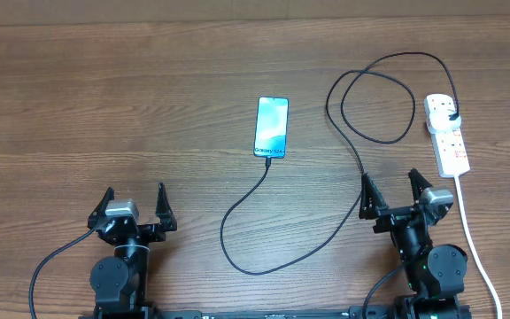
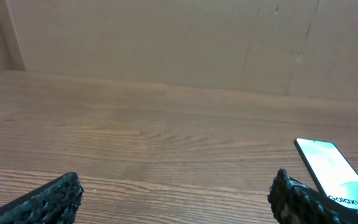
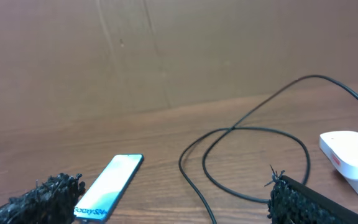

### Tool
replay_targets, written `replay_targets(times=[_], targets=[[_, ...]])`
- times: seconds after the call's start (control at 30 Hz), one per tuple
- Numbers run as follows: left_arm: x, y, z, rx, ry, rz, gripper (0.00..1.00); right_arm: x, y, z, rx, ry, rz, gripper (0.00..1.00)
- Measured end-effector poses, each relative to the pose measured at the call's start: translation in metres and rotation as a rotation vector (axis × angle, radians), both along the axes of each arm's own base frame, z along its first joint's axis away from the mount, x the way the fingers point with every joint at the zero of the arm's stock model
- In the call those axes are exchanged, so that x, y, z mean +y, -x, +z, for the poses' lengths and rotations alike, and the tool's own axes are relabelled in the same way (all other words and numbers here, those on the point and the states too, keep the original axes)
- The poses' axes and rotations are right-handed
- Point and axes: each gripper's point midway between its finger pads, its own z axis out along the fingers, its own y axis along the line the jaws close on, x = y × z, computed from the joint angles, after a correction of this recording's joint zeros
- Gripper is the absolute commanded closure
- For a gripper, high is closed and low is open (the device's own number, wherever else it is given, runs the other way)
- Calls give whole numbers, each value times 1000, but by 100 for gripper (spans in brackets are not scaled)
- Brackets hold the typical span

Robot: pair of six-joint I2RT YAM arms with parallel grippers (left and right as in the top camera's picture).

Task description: Plug charger to phone and switch on socket

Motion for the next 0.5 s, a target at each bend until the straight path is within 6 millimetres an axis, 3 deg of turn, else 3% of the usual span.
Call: replay_targets(times=[0.13, 0.5], targets=[[0, 0, 0, 0, 0, 0, 1, -5, 4, -11, 38, 4, -25, 0], [0, 0, 0, 0, 0, 0, 0, -9, 6, -4, -3, 59, -47, 0]])
